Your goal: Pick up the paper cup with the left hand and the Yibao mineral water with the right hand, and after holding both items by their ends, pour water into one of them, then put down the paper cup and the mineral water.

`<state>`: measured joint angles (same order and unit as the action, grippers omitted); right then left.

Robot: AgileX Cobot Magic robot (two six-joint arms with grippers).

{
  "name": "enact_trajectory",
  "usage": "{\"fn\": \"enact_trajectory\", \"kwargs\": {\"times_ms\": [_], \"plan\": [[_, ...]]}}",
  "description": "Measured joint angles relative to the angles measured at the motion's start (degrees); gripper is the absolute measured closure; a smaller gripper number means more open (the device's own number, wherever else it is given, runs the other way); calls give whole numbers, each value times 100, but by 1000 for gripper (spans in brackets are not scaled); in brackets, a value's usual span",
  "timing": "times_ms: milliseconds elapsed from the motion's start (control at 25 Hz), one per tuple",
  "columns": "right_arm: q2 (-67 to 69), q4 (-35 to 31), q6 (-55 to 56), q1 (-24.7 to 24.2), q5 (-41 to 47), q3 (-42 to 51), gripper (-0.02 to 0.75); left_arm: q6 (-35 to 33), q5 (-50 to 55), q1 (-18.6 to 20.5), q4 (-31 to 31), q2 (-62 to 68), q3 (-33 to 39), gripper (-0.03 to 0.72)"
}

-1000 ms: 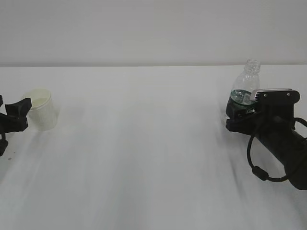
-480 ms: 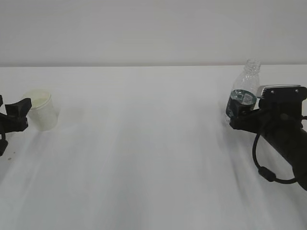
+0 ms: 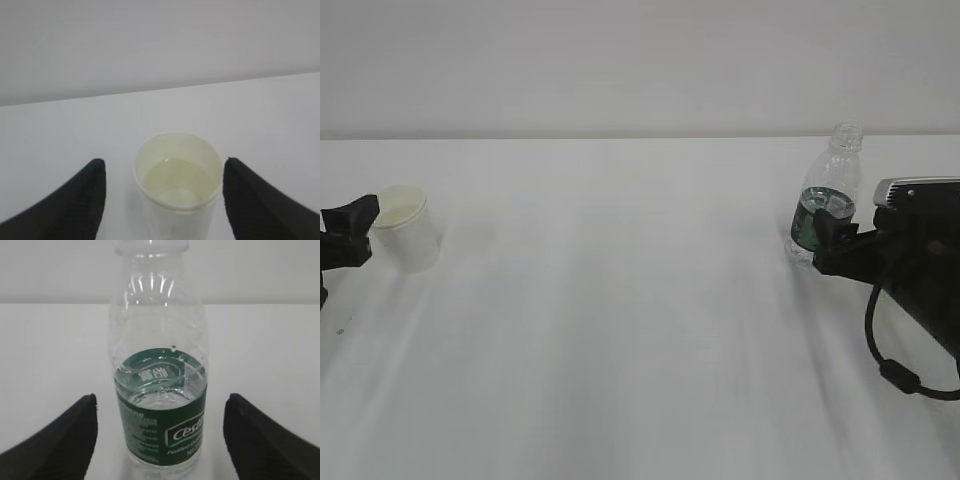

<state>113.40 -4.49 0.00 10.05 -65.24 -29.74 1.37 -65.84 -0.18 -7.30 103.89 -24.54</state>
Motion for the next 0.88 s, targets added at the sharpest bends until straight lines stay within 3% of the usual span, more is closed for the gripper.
{"fn": "enact_trajectory", "kwargs": {"times_ms": [480,880], "plan": [[-535,9,0,0,59,187,146,0,149,0,48,-490,13,169],[-1142,24,0,0,735,197,146,0,769,0,177,-1136,13,169]]}}
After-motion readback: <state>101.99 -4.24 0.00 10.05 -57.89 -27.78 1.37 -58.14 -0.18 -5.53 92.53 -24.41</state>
